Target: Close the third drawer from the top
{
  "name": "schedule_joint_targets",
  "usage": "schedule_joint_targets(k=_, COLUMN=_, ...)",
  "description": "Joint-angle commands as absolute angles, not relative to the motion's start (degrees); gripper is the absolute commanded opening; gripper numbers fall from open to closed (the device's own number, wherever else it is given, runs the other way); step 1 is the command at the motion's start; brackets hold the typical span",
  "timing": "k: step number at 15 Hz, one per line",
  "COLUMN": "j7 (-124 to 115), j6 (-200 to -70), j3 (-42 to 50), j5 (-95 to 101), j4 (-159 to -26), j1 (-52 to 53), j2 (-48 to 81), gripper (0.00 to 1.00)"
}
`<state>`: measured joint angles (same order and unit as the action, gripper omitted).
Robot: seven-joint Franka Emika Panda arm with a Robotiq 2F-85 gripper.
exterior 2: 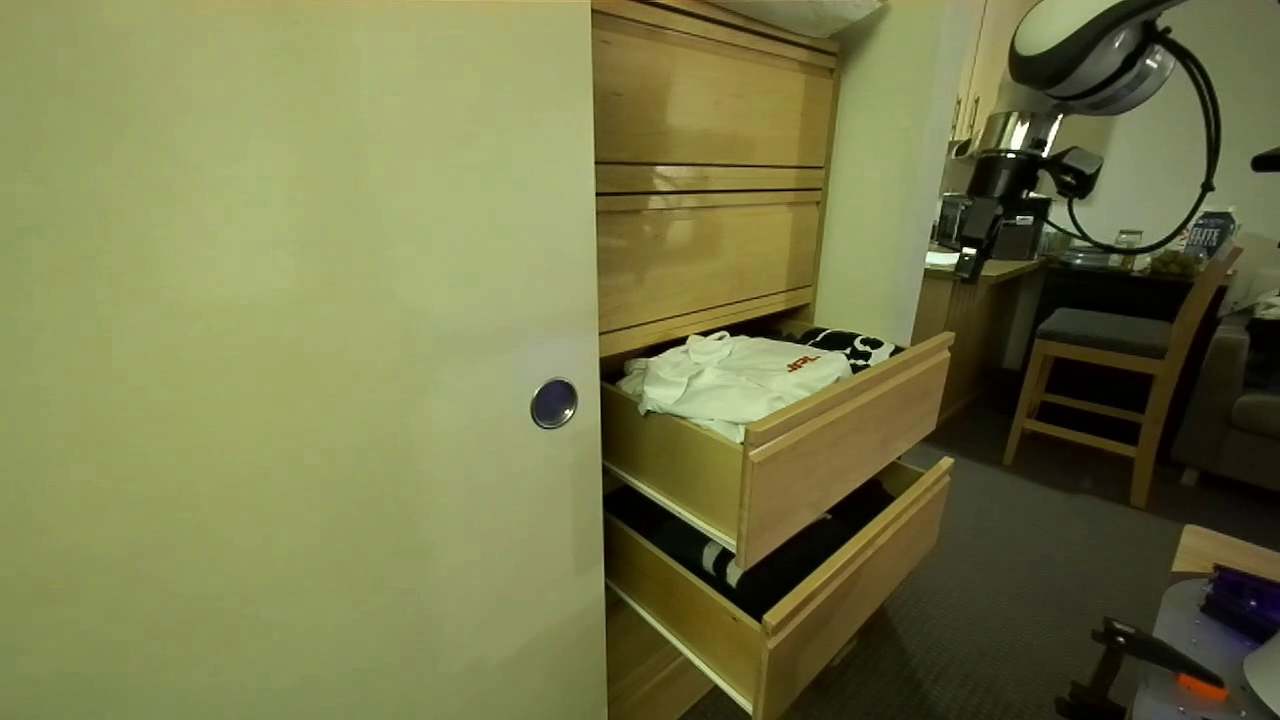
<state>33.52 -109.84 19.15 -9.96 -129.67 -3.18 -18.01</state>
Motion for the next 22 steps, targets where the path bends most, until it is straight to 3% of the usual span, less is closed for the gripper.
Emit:
schedule_joint_targets(k=1, j7=35.27, j6=-113.27, j3=17.43, j5=-7.96, j4=-134.45, j1=-4.91, j2=-19.19, gripper=1.0)
schedule_joint_targets(k=22, j7=35.2, j6=-130.39, j3=14.22, j5=-3.71, j4=-141.43, j1=-4.37, j2=-8.85, gripper=1.0)
